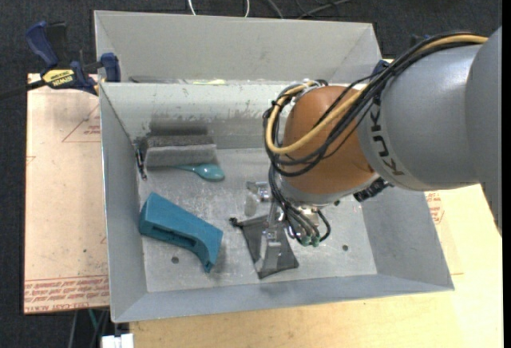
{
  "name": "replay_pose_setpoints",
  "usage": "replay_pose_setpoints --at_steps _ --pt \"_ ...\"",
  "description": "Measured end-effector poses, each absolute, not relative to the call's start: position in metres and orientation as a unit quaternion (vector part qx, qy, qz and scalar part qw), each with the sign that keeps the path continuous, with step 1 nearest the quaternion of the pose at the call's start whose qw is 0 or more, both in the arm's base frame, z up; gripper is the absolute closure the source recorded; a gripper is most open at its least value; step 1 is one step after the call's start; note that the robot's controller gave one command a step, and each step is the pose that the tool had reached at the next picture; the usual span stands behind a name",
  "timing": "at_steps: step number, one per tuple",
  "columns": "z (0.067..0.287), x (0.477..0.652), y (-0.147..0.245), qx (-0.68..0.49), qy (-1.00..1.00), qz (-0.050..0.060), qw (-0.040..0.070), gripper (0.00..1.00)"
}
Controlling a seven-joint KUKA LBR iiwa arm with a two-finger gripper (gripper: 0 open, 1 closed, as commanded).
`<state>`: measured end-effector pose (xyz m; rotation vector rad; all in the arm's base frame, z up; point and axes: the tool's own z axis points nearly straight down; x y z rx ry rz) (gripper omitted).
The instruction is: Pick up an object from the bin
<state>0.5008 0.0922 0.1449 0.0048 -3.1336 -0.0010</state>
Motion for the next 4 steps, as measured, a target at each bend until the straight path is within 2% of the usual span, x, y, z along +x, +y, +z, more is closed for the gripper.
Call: replay_pose_setpoints --at_steps 1,2,3,4 --pt "0.149 0.503 0.092 0.000 -1.000 -0.001 0.000 0.00" --pt "0.084 0.539 0.059 -0.176 -0.984 -0.002 -0.002 0.00" --pt "0.064 0.540 0.054 -0.126 -0.992 -0.001 0.000 0.00" --pt "0.066 0.541 0.053 -0.132 -0.991 -0.001 0.001 0.00"
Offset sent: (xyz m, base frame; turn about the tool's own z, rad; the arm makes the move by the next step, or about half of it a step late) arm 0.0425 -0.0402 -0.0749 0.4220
